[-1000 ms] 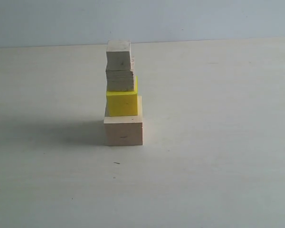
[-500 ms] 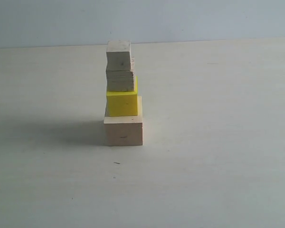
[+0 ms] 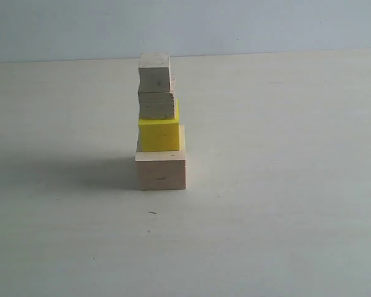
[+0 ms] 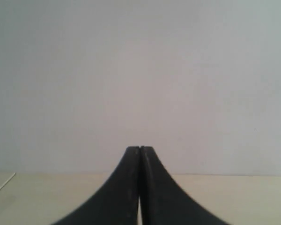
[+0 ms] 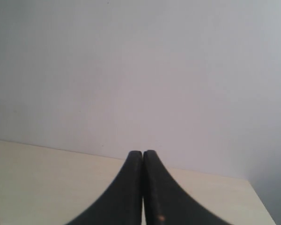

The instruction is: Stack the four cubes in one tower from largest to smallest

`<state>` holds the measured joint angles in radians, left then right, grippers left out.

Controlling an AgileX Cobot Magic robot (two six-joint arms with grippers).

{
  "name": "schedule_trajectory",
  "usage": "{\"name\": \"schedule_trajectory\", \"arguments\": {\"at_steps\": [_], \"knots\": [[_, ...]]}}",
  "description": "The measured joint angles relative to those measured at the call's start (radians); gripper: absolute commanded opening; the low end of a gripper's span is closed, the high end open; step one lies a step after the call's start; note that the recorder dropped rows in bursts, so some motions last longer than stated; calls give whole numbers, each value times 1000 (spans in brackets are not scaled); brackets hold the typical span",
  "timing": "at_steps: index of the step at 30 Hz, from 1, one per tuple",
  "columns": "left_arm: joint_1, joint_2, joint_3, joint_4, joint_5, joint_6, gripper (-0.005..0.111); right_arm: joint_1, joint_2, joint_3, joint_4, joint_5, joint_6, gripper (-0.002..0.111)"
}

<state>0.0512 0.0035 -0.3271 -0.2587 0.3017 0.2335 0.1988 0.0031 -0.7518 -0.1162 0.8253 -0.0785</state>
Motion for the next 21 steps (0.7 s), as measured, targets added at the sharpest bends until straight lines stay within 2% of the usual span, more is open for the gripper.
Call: {"name": "schedule_trajectory", "arguments": {"at_steps": [5, 21], "knots": [[6, 0, -32, 150, 104, -184, 0, 0, 0, 0, 7, 0, 0, 0], [6, 0, -47, 173, 195, -215, 0, 0, 0, 0, 9, 0, 2, 0]]}}
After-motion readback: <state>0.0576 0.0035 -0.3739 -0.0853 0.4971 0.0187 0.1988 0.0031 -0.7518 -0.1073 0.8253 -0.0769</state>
